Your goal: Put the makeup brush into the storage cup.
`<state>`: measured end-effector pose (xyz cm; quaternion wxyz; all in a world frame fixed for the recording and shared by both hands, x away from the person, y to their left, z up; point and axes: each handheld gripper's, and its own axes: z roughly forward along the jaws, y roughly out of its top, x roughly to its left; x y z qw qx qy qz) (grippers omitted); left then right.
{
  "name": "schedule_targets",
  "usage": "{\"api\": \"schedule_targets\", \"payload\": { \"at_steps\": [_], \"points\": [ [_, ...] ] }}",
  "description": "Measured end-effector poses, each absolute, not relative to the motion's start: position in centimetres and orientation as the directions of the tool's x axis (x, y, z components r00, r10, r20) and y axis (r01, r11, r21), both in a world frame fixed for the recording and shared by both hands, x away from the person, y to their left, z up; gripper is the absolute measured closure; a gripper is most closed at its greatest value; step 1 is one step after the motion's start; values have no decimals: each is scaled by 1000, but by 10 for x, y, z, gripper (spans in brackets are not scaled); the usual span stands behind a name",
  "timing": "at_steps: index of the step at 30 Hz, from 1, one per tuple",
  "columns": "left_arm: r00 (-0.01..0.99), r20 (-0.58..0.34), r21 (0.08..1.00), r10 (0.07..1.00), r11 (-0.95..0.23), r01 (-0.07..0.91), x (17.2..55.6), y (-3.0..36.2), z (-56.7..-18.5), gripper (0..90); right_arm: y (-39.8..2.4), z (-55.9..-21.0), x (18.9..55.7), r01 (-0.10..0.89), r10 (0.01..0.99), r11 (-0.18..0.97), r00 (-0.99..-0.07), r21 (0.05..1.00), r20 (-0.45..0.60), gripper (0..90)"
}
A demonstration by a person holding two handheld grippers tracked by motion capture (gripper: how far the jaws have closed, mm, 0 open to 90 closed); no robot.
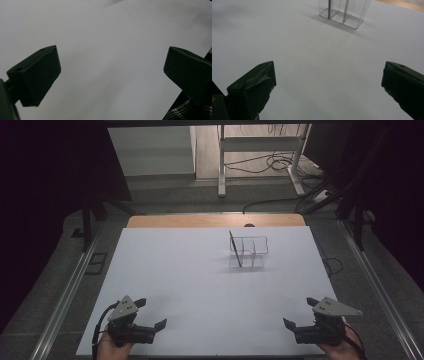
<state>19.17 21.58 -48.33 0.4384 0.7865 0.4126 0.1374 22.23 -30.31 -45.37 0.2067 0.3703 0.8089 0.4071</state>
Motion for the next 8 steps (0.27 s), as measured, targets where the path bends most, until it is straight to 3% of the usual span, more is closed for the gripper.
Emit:
{"api": "schedule_targets", "payload": {
  "at_steps": [8],
  "points": [
    [622, -145, 803, 770, -276, 528, 192, 215, -483, 14, -309, -462, 222, 463, 776, 407, -630, 788, -31, 0]
  ]
}}
